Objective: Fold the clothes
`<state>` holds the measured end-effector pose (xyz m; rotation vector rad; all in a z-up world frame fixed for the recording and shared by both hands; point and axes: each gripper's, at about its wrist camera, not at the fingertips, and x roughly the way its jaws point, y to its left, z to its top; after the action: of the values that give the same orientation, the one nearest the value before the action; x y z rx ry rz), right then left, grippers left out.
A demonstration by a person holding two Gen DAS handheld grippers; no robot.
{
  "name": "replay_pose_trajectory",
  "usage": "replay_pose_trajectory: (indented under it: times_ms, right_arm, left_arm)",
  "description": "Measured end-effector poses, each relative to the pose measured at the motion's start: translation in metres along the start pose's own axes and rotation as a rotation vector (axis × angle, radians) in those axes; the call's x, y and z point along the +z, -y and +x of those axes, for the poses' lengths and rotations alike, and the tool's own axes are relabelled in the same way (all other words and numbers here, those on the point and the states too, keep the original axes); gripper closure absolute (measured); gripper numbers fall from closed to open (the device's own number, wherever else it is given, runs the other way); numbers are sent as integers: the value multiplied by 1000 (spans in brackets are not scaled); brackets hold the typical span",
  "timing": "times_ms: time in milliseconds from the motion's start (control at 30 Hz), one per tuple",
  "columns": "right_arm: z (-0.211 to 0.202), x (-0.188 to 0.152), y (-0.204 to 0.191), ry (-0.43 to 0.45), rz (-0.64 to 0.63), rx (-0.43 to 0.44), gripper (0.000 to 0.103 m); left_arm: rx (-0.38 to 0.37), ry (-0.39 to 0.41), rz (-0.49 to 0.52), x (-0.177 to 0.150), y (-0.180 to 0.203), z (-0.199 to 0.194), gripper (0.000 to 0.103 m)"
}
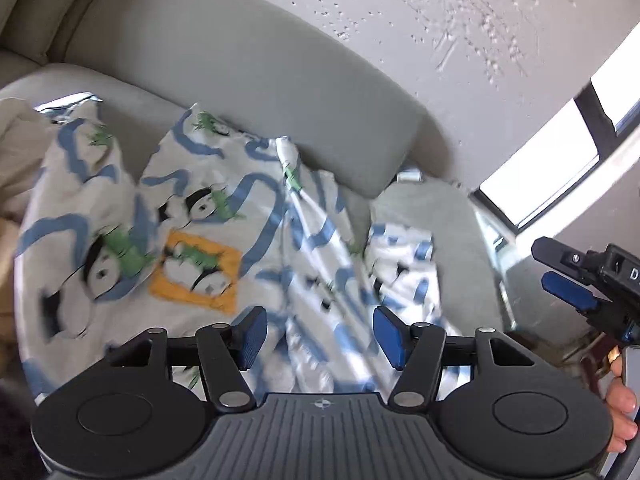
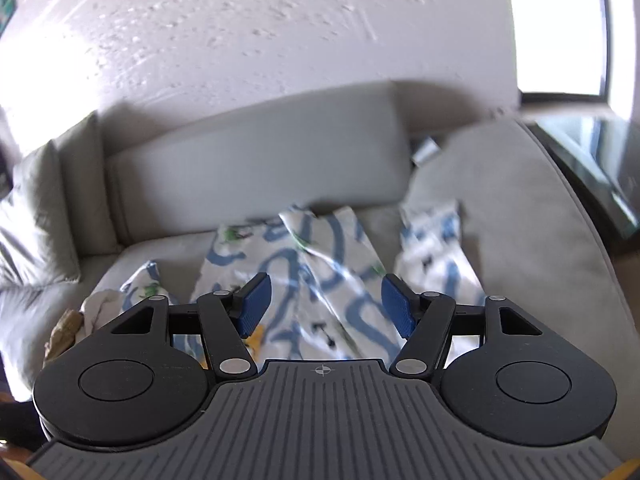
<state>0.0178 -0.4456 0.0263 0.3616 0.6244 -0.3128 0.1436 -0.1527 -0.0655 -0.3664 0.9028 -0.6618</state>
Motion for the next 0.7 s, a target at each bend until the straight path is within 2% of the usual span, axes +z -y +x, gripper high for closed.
replay_pose_trajectory:
  times_ms: [67,167,300,333,400,467,533,633,700]
  right_arm:
    - [12,16,-13,4,-35,25,26]
    - [38,38,-32,-30,-67,70,26]
    - [80,65,-59,-37,-151,98,26]
    - [94,72,-64,-37,-171,96,26]
    - [132,88,-65,-59,-169,82,26]
    - [179,103,-54,-105,-109,46,29]
    - [226,116,-43,-156,-58,11,32]
    - [293,120,-22,-256,-23,-37,40]
    - [338,122,-9,-322,0,-70,44]
  left_arm:
    - [23,-9,-16,11,-2,19,43]
    - [13,-46,-57,28,-13,45,43]
    - [5,-19,-78,50,-39,65,43]
    - [-21,-11,-89,53,-47,69,43]
    - [-120,-21,-141,56,-65,76,45]
    - [-230,-45,-211,58,-81,80,45]
    - [-309,-61,-251,60,-89,79,45]
    - [-350,-12,-247,65,-92,69,45]
    - [-327,-7,-254,66,-94,70,44]
